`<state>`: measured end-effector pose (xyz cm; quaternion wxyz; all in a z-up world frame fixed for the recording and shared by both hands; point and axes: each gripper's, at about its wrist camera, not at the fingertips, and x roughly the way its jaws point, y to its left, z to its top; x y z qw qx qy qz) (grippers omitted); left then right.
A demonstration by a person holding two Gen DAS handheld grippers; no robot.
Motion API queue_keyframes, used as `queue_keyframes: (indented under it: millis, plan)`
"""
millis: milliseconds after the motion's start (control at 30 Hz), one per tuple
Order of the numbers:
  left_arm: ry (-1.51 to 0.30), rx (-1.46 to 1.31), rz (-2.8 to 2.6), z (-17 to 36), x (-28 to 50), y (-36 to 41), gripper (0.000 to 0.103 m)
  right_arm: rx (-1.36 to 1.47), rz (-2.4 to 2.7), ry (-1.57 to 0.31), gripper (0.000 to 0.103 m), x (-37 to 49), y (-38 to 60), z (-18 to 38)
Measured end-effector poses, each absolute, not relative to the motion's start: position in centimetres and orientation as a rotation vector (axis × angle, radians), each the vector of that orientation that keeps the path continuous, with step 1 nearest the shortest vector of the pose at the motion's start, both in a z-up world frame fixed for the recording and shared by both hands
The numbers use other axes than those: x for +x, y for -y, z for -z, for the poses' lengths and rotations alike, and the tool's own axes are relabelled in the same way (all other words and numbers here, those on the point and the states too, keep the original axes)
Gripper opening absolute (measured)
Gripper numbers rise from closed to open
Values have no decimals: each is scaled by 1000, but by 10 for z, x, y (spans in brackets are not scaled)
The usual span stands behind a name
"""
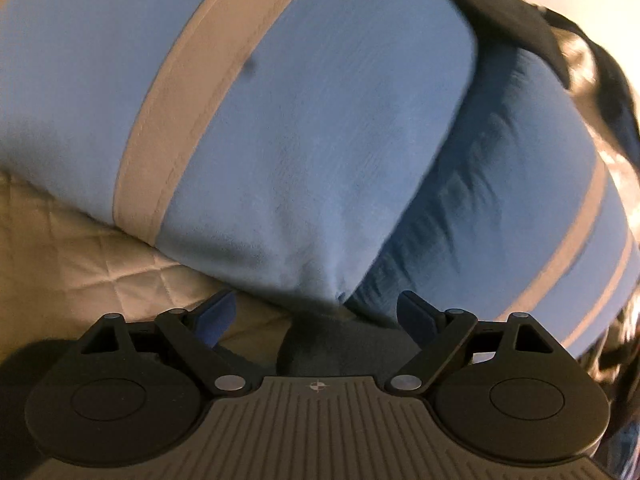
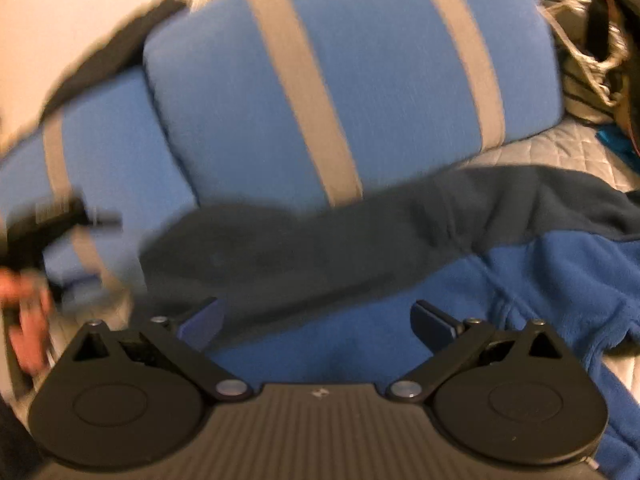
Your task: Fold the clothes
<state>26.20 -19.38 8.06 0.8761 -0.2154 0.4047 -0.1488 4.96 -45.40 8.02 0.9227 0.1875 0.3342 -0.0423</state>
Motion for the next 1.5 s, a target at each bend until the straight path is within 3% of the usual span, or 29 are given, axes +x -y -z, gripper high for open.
queue_keyframes:
  millis: [67,133,167,233,333,600,833,1300,1500]
  plan:
    - [-899,-539,292,-67,271,193,74,333,54,-661,103,49,447,-81]
    - [-952,-600,263,-56,278,193,53,297,22,-638,103,48,442,-83]
    - [-975,-621,246,-51,281,193,51,288,10,-635,103,49,441,-83]
    - [-1004,-634,234,-46,282,194,30,273,-12,-634,103,52,438,-84]
    - [-992,-551,222,-55,272,202,18,310,-34,-655,103,54,441,-81]
    - [-846,-356,304,-101,182,215,13,298,24,-658,103,58,449,-76]
    - [-808,-48,322,-95,100,228,11,270,108,-655,103,60,462,-73]
    - [-772,213,268,-54,60,250,11,119,33,-488,103,50,452,-98]
    - [-770,215,263,-52,61,248,11,-21,-69,-566,103,78,432,-98]
